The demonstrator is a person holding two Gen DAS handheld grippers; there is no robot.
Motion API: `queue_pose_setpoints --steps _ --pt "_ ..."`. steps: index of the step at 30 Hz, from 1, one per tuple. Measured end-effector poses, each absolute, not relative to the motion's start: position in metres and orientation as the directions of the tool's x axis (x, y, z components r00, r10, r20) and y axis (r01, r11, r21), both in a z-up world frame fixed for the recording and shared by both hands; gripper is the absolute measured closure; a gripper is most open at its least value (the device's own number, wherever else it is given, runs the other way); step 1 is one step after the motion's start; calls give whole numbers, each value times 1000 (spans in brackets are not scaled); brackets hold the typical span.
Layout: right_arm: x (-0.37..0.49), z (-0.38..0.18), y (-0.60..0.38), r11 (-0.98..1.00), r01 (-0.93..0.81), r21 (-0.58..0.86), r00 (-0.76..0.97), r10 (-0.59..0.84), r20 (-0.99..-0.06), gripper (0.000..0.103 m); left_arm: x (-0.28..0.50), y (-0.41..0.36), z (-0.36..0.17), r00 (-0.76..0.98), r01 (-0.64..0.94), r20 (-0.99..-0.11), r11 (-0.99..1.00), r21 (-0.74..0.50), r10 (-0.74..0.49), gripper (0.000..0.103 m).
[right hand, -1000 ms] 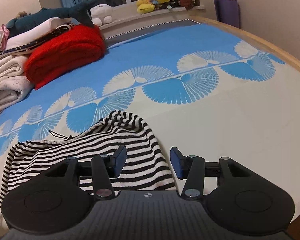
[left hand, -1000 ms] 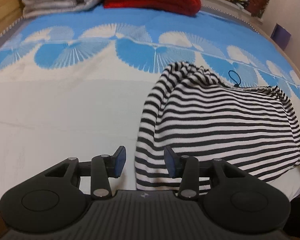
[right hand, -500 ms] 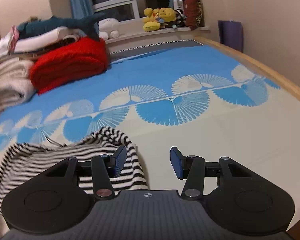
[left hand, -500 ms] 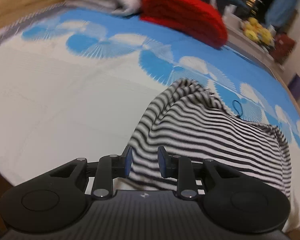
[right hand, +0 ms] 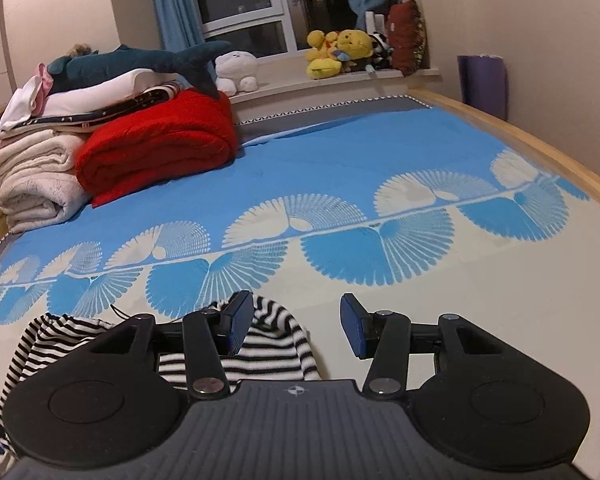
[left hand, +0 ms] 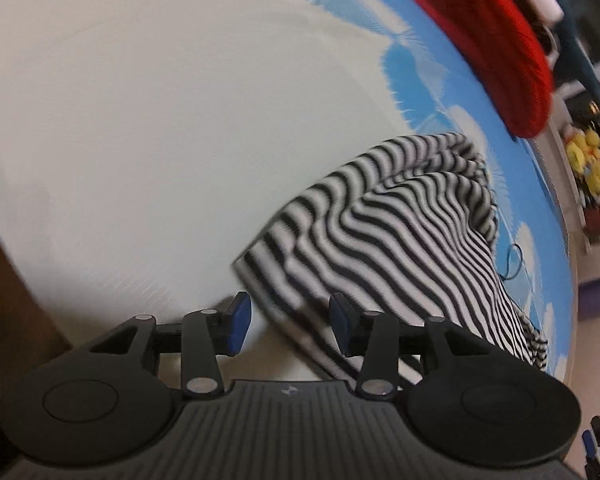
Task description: Fold small clothes
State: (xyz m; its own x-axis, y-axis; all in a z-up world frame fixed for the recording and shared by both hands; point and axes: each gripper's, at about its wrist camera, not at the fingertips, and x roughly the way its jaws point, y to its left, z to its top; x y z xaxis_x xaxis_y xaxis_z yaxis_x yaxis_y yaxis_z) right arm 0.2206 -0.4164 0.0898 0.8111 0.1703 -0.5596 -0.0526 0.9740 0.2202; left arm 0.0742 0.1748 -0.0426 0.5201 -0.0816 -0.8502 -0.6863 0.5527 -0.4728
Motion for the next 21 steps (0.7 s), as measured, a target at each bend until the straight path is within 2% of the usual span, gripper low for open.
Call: queue_pose_setpoints --steps 7,10,12,14,15,17,21 --pt "258 80 -403 981 -53 188 796 155 -586 53 66 186 -64 624 -651 -778 500 -571 -75 55" --pt "270 76 -405 983 -42 178 791 141 -596 53 66 184 -67 652 -643 -756 485 -592 -58 58" --pt "276 73 -409 986 -42 159 791 130 -598 53 68 182 -68 656 -644 -754 486 -591 -48 64" --pt "280 72 -415 990 -47 132 794 117 -596 53 71 181 -68 645 -646 -763 500 -577 -47 81" --pt "282 71 -418 992 -49 120 796 111 -595 53 73 181 -68 640 -644 -766 506 -574 -54 84" --pt "285 69 -427 993 -53 101 796 103 -596 53 76 181 -63 629 -649 -775 511 -564 -56 89" --pt "285 64 -448 996 -15 86 789 65 -611 53 81 174 -31 635 -629 -772 561 -538 -28 91"
